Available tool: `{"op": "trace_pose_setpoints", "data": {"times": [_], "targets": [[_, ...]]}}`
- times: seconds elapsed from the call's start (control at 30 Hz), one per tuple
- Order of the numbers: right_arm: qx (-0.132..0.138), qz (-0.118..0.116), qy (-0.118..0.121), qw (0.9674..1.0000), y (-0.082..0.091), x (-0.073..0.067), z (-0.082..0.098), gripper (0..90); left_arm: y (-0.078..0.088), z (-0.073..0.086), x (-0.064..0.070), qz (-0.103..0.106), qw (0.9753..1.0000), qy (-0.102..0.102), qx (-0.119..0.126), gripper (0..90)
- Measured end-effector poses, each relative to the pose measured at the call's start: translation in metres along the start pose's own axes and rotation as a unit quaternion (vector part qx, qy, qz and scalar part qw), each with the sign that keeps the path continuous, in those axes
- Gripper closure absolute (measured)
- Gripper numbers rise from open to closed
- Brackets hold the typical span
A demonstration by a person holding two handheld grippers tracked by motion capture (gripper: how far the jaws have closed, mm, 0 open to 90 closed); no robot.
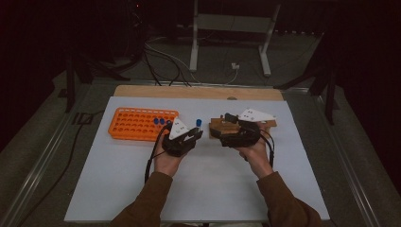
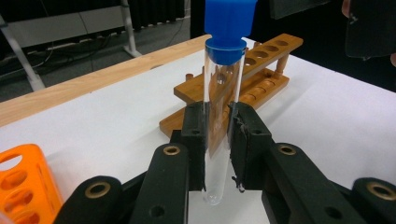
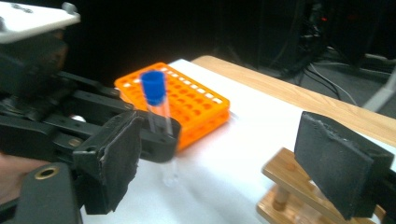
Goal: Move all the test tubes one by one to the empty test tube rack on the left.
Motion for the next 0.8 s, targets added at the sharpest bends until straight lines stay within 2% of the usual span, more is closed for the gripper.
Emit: {"op": "trace_pose_setpoints", "data": {"times": [0.3,0.53,0.8], "targets": [[-0.018,0.022,-0.004,0.9996,0.005,0.007,0.006,3.9,0.007,0.001,-0.008,-0.005,1.0,0.004,0.0,77.8],[-0.03,0.036,0.003,0.9989,0.008,0.01,0.009,1.5,0.012,0.002,-0.015,-0.009,0.9998,0.014,0.003,77.8],[-0.032,0.049,0.0,0.9983,0.014,0.015,0.013,0.0,0.018,0.004,-0.023,-0.013,0.9996,0.024,0.006,77.8]]}}
Point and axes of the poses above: each handheld gripper's, and its own axes: y roughly backward along the jaws, z roughly out of its underside, x roughly to its right, the point moved 1 cm from there along -y, roughly forward along the jaws, and after that the axes turned 10 degrees about -z, right-handed, at the moved point
